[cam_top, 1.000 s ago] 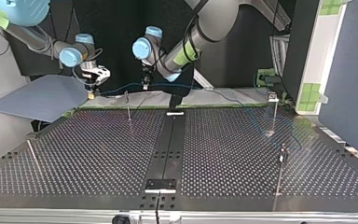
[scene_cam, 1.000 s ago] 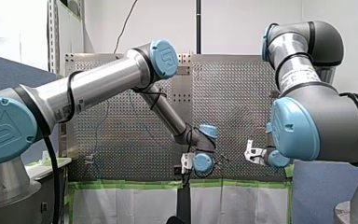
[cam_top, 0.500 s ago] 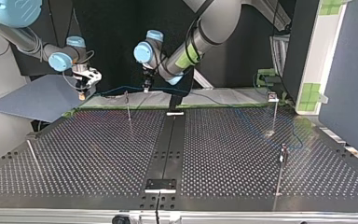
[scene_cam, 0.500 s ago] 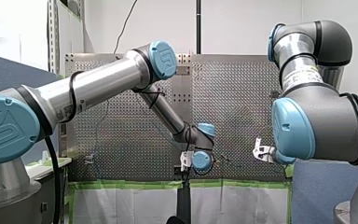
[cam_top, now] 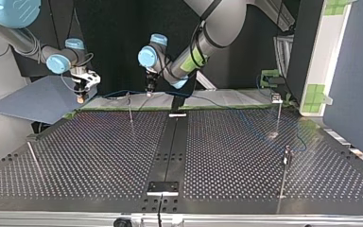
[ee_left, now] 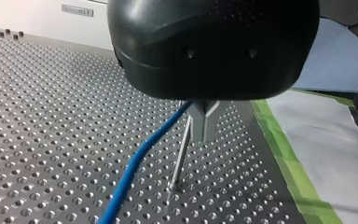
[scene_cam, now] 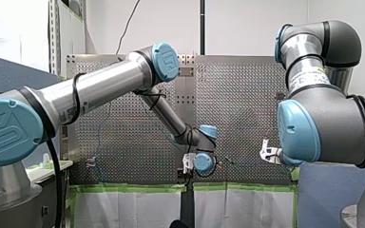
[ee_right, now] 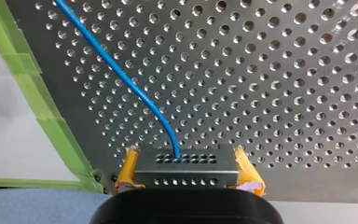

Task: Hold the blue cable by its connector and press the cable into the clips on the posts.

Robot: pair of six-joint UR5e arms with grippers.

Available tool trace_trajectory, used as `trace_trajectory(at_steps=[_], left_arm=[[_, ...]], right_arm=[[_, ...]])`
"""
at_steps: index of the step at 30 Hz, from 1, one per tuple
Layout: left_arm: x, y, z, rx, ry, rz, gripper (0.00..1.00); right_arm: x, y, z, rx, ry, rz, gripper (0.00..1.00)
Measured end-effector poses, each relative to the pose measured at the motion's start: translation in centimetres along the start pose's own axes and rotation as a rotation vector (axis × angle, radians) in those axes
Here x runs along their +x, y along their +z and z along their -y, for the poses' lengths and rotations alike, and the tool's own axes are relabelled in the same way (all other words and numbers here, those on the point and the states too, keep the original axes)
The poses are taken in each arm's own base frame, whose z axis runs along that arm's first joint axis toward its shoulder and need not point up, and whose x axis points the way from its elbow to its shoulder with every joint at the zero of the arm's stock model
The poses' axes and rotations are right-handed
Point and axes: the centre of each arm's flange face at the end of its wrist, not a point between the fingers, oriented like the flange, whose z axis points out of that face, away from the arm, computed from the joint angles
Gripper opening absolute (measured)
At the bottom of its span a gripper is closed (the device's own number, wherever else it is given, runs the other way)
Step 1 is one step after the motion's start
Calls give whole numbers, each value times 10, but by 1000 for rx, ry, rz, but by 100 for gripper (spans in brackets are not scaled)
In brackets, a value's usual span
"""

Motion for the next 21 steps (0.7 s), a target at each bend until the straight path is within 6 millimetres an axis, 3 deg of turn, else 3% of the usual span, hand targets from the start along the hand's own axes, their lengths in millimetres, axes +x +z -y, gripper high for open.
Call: trace_trajectory(at_steps=[13, 21], left_arm=[[33, 24, -12, -10, 11, -67, 0], [19, 42, -13, -14, 5, -58, 0]], right_arm=[[5, 4, -3, -1, 0, -24, 0], [12, 10, -9, -8, 1, -46, 0]])
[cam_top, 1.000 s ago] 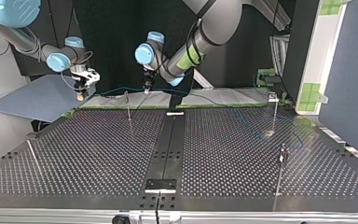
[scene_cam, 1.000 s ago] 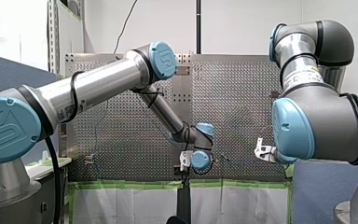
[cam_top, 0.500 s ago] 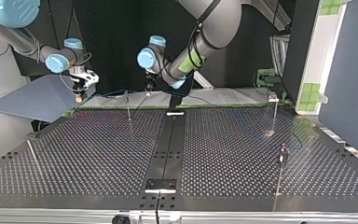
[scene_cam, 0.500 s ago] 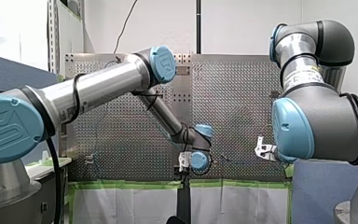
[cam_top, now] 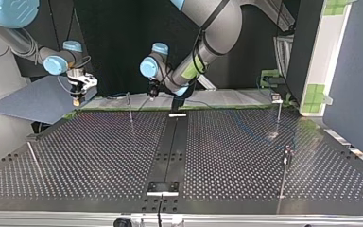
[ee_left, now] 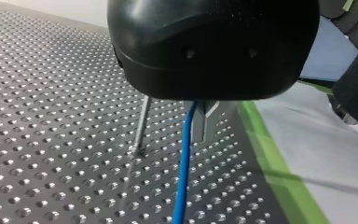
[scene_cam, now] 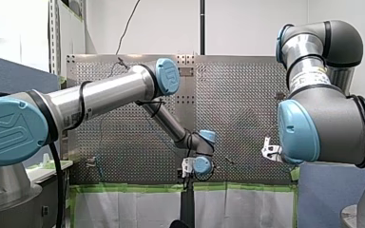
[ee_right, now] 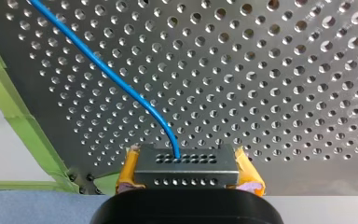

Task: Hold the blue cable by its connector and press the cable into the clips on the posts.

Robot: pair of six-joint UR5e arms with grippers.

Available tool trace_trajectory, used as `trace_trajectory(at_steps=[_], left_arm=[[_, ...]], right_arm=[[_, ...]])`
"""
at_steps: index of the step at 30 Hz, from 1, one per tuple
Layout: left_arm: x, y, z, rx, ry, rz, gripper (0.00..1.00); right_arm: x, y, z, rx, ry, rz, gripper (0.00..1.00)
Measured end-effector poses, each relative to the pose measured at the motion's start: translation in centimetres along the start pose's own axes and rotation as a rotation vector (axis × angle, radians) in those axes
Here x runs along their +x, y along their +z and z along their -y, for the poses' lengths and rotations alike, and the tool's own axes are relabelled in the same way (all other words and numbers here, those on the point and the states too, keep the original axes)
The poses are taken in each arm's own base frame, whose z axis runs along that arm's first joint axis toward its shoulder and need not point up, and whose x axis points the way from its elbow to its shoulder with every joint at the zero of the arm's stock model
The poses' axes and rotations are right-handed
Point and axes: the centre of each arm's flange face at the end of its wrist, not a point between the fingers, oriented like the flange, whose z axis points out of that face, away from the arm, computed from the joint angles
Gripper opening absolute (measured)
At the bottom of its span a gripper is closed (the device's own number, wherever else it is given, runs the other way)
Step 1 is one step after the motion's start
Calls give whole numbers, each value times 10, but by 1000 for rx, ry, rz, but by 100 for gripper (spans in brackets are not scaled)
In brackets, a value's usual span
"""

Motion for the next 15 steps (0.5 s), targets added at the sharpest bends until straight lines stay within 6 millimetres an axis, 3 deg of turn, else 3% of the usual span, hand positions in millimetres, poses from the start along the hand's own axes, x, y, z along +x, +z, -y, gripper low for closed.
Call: trace_trajectory(at_steps=[15], left_arm=[[-50, 27, 1, -17, -3, 50, 0]], right_arm=[[14, 12, -6, 1, -3, -35, 0]])
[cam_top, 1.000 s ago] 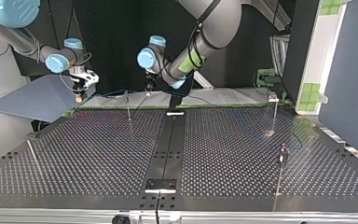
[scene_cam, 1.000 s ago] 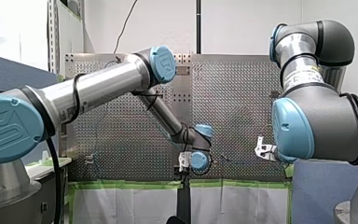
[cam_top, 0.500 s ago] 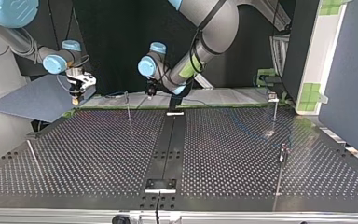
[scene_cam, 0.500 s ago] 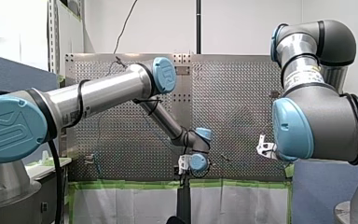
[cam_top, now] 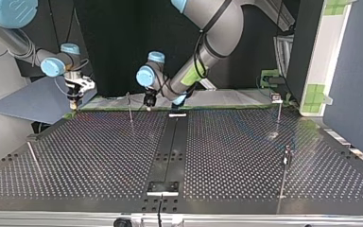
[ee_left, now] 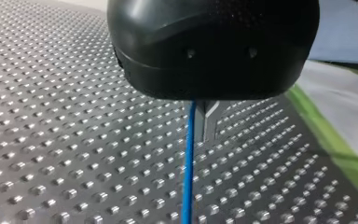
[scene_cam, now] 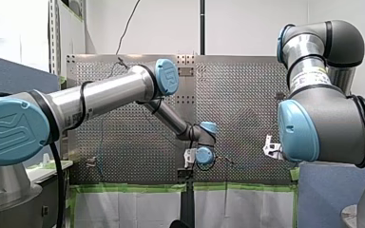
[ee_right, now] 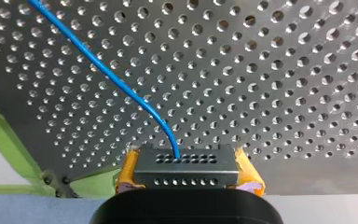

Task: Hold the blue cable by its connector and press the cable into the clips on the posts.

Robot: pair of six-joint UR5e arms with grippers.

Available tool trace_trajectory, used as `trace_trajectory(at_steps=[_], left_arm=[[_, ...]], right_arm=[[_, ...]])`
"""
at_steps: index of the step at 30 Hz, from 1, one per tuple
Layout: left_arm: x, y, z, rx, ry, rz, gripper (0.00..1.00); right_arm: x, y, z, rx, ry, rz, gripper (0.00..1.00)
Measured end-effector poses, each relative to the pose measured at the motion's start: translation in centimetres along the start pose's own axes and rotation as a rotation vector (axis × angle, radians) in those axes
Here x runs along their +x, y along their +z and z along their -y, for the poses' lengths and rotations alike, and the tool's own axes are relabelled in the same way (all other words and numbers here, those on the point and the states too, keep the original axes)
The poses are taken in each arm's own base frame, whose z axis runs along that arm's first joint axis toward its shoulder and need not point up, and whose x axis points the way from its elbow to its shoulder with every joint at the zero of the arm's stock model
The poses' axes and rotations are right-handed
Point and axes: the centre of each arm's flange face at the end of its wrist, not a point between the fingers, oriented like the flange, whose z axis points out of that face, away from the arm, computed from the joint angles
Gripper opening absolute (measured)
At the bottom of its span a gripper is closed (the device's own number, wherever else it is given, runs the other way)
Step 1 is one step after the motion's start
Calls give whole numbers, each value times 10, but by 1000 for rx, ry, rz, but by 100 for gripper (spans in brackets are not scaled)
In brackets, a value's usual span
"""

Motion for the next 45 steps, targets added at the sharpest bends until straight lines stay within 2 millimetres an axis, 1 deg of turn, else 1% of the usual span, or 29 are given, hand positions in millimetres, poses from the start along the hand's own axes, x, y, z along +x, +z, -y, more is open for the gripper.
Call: trace_trajectory(at_steps=[3, 6, 20, 23, 29, 34, 39, 45], left_arm=[[-10, 6, -2, -10, -3, 9, 0], [-15, 9, -4, -17, -3, 13, 0], [-24, 22, -19, -48, -12, 28, 0], [-24, 23, -22, -51, -17, 29, 0], [-23, 22, -21, -50, -27, 31, 0], [-25, 25, -22, -55, -43, 43, 0], [-32, 28, -23, -64, -59, 59, 0], [-34, 29, -22, -67, -73, 63, 0]], right_arm=[[3, 3, 0, 11, -2, -12, 0], [6, 6, -1, 19, 0, -23, 0], [16, 16, 2, 38, -1, -58, 0], [13, 20, 5, 53, -6, -62, 0], [-1, 31, 12, 76, -27, -35, 0], [1, 39, 17, 95, -32, -44, 0], [6, 47, 24, 116, -21, -58, 0], [7, 50, 29, 126, -19, -63, 0]])
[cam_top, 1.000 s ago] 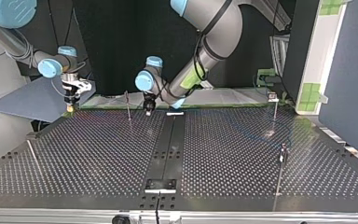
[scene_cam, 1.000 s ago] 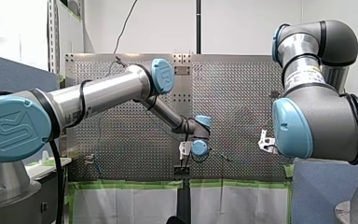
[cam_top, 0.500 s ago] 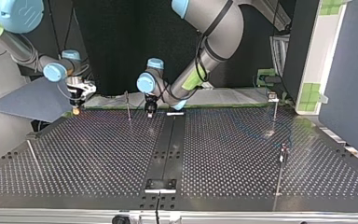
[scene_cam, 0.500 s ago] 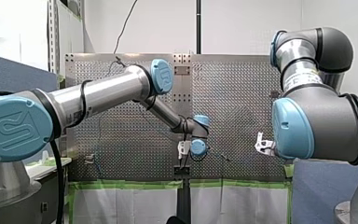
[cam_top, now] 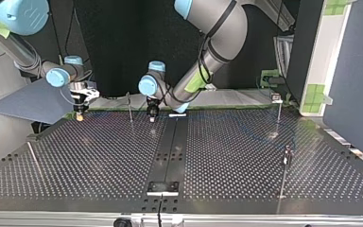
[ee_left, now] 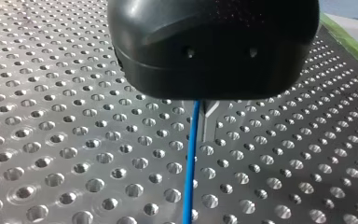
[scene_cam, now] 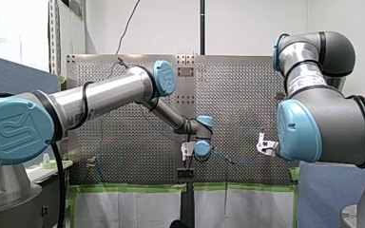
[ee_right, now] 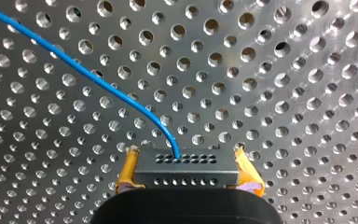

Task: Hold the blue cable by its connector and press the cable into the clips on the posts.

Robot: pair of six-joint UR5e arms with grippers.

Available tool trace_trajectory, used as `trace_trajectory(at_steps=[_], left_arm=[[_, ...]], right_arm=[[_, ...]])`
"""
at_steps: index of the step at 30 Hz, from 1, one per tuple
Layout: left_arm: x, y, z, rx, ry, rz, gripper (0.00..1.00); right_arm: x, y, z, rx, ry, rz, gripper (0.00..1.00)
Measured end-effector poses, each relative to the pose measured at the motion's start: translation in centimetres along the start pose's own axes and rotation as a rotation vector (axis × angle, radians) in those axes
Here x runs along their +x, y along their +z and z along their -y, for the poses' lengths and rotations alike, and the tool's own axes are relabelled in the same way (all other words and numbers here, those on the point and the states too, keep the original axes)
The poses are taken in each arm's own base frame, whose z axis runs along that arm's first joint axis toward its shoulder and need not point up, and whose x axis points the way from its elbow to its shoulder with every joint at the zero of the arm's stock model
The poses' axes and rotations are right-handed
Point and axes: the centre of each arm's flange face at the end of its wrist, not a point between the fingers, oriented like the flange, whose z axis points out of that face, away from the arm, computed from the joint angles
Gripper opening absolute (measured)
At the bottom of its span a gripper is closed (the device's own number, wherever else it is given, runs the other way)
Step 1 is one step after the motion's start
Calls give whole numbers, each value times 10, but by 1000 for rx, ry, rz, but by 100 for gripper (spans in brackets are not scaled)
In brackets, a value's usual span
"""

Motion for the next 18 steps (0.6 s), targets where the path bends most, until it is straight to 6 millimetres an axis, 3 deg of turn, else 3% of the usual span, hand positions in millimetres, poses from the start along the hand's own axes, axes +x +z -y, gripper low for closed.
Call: trace_trajectory(at_steps=[4, 5, 6, 7, 9, 10, 12, 18], left_arm=[[2, -1, -1, -1, 1, -6, 0], [3, -1, -1, -1, 1, -6, 20], [3, -2, -1, -1, 1, -7, 33], [4, -2, -1, -1, 1, -10, 33], [8, -4, -3, 5, -4, -20, 71], [10, -5, -3, 5, -5, -25, 71], [15, -7, -6, 2, -4, -35, 100], [27, -14, -12, -12, 8, -58, 100]], right_arm=[[-1, 0, 3, 3, 1, 2, 0], [-1, 0, 3, 4, 1, 3, 0], [-1, 0, 4, 6, 1, 5, 0], [-2, 0, 5, 7, 2, 6, 0], [-3, 0, 7, 9, 3, 11, 0], [-3, -1, 8, 9, 3, 14, 0], [-4, -1, 10, 11, 4, 19, 0], [-5, -2, 12, 15, 6, 26, 0]])
